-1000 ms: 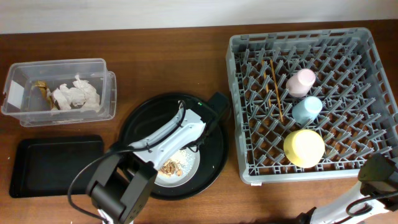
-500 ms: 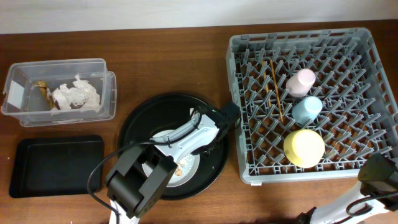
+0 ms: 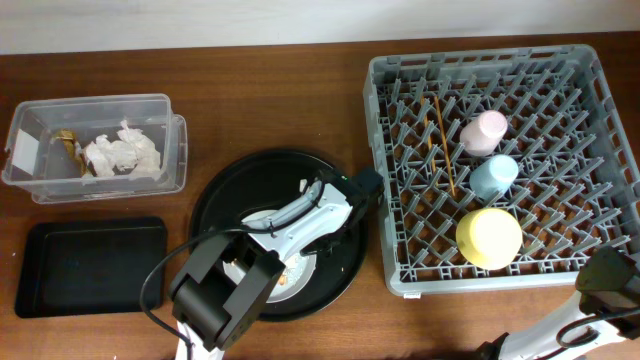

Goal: Sort waste into correct bins and load items into the dishwasher rack
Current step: 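Reach the left gripper to the white plate and grasp its rim, then tip the plate over the small black tray to dump food scraps, then set the empty white plate back on the round black tray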

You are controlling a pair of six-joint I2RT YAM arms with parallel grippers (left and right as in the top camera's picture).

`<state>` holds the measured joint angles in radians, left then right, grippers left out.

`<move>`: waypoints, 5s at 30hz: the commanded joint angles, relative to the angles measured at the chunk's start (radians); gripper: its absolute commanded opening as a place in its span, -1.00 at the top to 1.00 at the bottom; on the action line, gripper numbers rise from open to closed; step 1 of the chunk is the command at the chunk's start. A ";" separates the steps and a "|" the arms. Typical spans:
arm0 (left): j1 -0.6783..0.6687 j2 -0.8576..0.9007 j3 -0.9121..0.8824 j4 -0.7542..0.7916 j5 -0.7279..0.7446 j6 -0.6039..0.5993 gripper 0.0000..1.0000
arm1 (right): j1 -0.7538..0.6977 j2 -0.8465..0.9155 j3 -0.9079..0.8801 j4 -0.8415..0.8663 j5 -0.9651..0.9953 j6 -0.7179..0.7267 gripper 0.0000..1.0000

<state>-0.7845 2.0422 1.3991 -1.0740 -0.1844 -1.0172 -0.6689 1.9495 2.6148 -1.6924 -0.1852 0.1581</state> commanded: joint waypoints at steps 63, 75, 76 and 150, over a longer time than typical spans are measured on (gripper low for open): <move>1.490 -0.094 0.440 -0.416 0.801 0.750 0.99 | -0.006 0.002 -0.001 -0.006 -0.002 0.008 -0.96; 1.739 -0.094 0.432 -0.508 1.082 0.973 0.99 | -0.006 0.002 -0.001 -0.006 -0.002 0.008 -0.97; 1.746 -0.094 0.432 -0.479 1.082 0.966 0.99 | -0.006 0.002 -0.001 -0.006 -0.002 0.008 -0.97; 1.395 -0.550 0.191 -0.610 1.123 1.115 0.99 | -0.006 0.002 -0.001 -0.006 -0.002 0.008 -0.97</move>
<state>0.7734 1.5509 1.5921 -1.6878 0.9890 0.1040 -0.6689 1.9495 2.6141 -1.6924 -0.1852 0.1581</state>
